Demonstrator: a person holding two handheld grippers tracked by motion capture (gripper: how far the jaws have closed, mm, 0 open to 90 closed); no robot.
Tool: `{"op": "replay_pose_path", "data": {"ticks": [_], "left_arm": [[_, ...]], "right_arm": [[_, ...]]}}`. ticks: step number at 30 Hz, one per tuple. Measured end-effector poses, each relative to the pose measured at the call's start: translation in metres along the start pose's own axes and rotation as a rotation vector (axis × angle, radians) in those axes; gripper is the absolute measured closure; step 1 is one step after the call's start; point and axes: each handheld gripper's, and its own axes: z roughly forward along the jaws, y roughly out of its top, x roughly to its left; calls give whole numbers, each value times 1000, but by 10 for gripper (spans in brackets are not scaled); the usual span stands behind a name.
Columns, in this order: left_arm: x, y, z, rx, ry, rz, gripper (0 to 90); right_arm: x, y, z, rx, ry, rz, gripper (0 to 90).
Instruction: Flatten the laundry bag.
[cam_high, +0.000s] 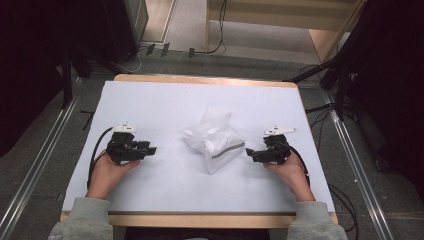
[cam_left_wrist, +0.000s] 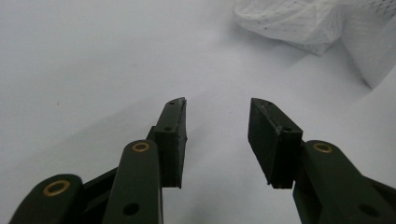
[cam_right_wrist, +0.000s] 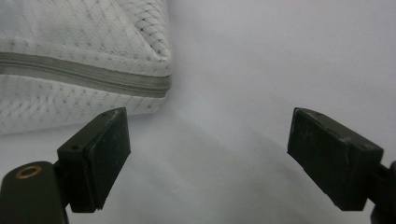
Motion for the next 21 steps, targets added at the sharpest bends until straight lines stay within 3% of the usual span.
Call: {"op": "replay_pose_path", "data": {"ticks": [4, 6, 8, 9, 13, 18, 21], "left_arm": [[-2, 1, 1, -3, -8, 8, 573], [-5, 3, 4, 4, -15, 15, 540], [-5, 4, 5, 6, -18, 10, 457], [-3, 6, 7, 10, -34, -15, 440], [0, 6, 9, 28, -49, -30, 416], [1, 8, 11, 32, -55, -26, 384], [-1, 10, 12, 26, -68, -27, 374]], "right_arm": [[2, 0, 1, 9, 8, 4, 147], [5, -1, -1, 5, 12, -3, 192], [8, -1, -3, -1, 11, 1, 232], [9, -1, -4, -6, 9, -6, 260], [12, -1, -7, -7, 25, -9, 324], [12, -4, -9, 16, 58, 13, 345], [13, -5, -10, 12, 52, 1, 344]]}}
